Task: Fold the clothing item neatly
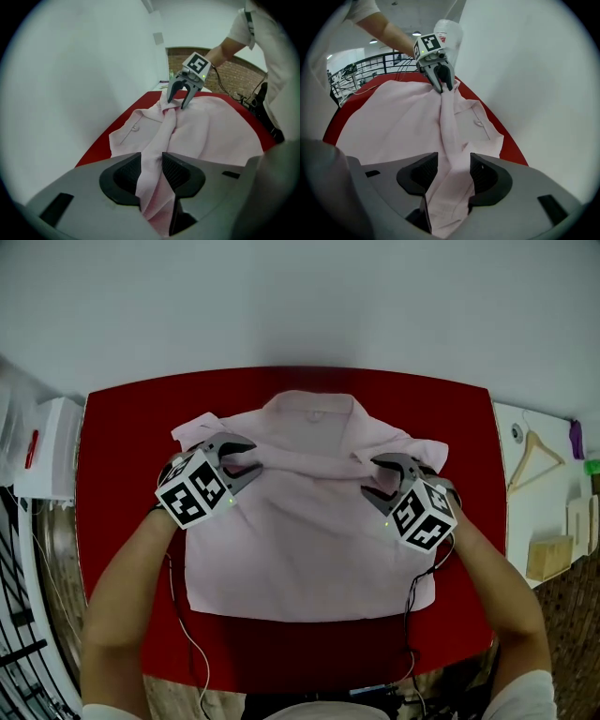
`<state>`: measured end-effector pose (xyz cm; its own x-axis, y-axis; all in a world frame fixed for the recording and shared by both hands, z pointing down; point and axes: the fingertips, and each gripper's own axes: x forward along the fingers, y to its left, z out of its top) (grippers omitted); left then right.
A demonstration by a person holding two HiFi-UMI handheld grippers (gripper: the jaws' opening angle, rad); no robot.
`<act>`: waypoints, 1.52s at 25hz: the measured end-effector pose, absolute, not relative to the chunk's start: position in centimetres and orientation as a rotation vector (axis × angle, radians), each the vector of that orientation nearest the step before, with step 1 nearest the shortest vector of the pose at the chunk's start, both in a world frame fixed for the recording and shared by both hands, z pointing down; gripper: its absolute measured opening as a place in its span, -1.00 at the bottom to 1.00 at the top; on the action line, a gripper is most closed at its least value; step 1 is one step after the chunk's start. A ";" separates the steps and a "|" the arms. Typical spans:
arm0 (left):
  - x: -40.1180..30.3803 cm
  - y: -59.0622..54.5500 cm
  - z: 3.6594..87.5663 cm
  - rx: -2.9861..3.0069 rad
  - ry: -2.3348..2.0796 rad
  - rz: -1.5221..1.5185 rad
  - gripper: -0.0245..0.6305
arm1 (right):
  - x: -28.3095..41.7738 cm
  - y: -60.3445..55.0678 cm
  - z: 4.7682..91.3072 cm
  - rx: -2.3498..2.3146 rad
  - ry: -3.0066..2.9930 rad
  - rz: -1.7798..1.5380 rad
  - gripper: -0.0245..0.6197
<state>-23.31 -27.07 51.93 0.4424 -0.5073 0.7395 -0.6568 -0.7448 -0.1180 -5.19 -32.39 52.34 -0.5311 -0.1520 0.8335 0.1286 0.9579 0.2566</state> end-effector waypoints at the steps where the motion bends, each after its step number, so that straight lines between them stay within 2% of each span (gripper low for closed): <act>1: -23.1 -27.1 52.1 2.506 -1.016 1.195 -0.55 | -4.3 -32.4 52.2 0.020 -2.093 -0.364 -0.27; 11: -22.3 -28.0 52.6 2.470 -1.014 1.204 -0.56 | 2.2 -34.1 54.0 0.101 -1.950 -0.336 -0.32; 13: -22.2 -28.3 52.3 2.451 -1.039 1.148 -0.65 | 2.5 -35.0 53.9 0.150 -1.941 -0.320 -0.85; 14: -22.3 -28.5 52.1 2.442 -1.058 1.123 -0.74 | 2.4 -35.4 53.7 0.169 -1.948 -0.308 -0.85; 16: -22.6 -28.8 51.8 2.431 -1.104 1.103 -0.80 | 2.0 -36.3 53.0 0.209 -1.983 -0.286 -0.87; 22: -22.9 -29.0 51.5 2.410 -1.162 1.058 -0.83 | 0.8 -36.6 50.9 0.191 -2.100 -0.291 -0.87; 23: -22.9 -29.0 51.6 2.408 -1.161 1.054 -0.83 | 1.0 -35.8 51.1 0.147 -2.106 -0.281 -0.83; 25: -22.9 -28.9 51.8 2.400 -1.162 1.043 -0.83 | 1.5 -33.8 51.9 0.070 -2.104 -0.244 -0.37; 27: -22.9 -28.7 51.8 2.400 -1.163 1.031 -0.83 | 2.3 -32.7 53.2 0.055 -2.075 -0.224 -0.34; 29: -22.9 -28.5 51.8 2.399 -1.162 1.031 -0.83 | 2.9 -32.6 54.6 0.084 -2.036 -0.196 -0.36; 30: -22.9 -28.4 51.9 2.397 -1.160 1.033 -0.83 | 3.0 -32.6 54.9 0.097 -2.028 -0.160 -0.45; 31: -22.8 -28.3 51.9 2.396 -1.159 1.034 -0.83 | 3.0 -32.7 54.7 0.114 -2.033 -0.122 -0.60; 32: -22.8 -28.2 51.9 2.398 -1.158 1.033 -0.83 | 2.9 -32.9 54.2 0.134 -2.047 -0.098 -0.85; 38: -22.6 -27.9 51.3 2.405 -1.177 1.031 -0.83 | 1.5 -35.9 50.5 0.258 -2.149 -0.101 -0.86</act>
<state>-22.65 -27.86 51.32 0.4158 -0.5786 0.7017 -0.7718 -0.6326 -0.0642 1.51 -35.86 50.48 -0.5389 -0.2229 0.8124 -0.1454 0.9745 0.1709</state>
